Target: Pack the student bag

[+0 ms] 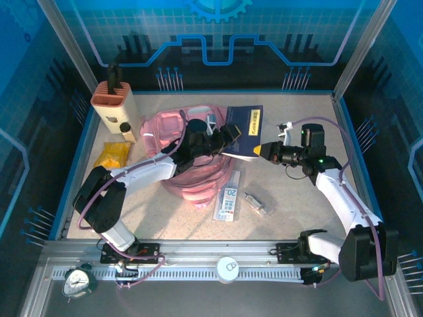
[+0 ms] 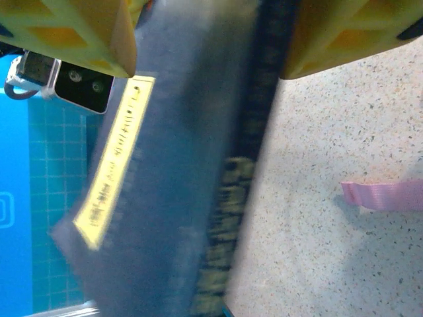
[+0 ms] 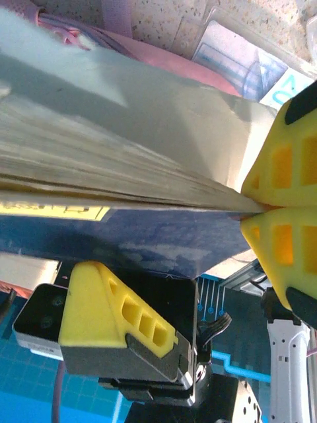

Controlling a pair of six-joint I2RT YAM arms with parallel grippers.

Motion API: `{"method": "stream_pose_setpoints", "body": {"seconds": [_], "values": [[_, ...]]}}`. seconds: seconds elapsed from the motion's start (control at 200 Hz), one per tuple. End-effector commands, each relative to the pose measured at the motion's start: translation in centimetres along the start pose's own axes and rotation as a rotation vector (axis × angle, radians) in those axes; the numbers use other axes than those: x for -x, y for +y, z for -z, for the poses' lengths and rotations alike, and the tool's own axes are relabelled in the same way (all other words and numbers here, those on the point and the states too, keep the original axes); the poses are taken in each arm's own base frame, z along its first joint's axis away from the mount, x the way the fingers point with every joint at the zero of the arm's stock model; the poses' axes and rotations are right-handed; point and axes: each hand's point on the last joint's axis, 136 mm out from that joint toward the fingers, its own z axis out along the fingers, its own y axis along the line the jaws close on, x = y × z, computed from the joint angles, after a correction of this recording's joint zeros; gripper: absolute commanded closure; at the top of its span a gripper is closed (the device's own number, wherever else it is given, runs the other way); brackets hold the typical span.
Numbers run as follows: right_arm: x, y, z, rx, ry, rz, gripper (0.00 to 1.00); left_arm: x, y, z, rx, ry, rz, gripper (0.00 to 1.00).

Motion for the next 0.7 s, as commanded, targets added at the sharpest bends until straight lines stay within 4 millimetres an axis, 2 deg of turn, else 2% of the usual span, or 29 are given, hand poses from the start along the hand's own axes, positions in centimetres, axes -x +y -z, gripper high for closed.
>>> {"method": "stream_pose_setpoints", "body": {"seconds": [0.0,0.125,0.205,0.33,0.525,0.65,0.695], "values": [[0.9,0.6,0.4,0.001,-0.012,0.05,1.0,-0.4,-2.2,0.8,-0.046,0.029,-0.058,0.38],[1.1,0.2,0.6,-0.032,-0.012,0.064,1.0,-0.7,-2.6,0.9,-0.05,0.056,-0.068,0.29],[1.2,0.3,0.6,-0.026,-0.01,0.069,1.0,-0.9,-2.6,1.0,-0.042,0.064,-0.077,0.28],[0.8,-0.5,0.6,-0.051,0.002,0.067,1.0,-1.1,-2.0,1.3,-0.013,0.073,-0.088,0.39],[0.8,-0.4,0.5,-0.034,0.011,0.061,1.0,-1.3,-2.1,1.4,-0.011,0.082,-0.106,0.66],[0.8,-0.5,0.6,-0.038,0.01,0.056,0.93,-1.1,-2.4,1.5,-0.017,0.071,-0.115,0.75],[0.8,-0.4,0.7,-0.038,0.007,0.055,0.88,-1.1,-2.7,1.6,-0.022,0.069,-0.118,0.8]]}}
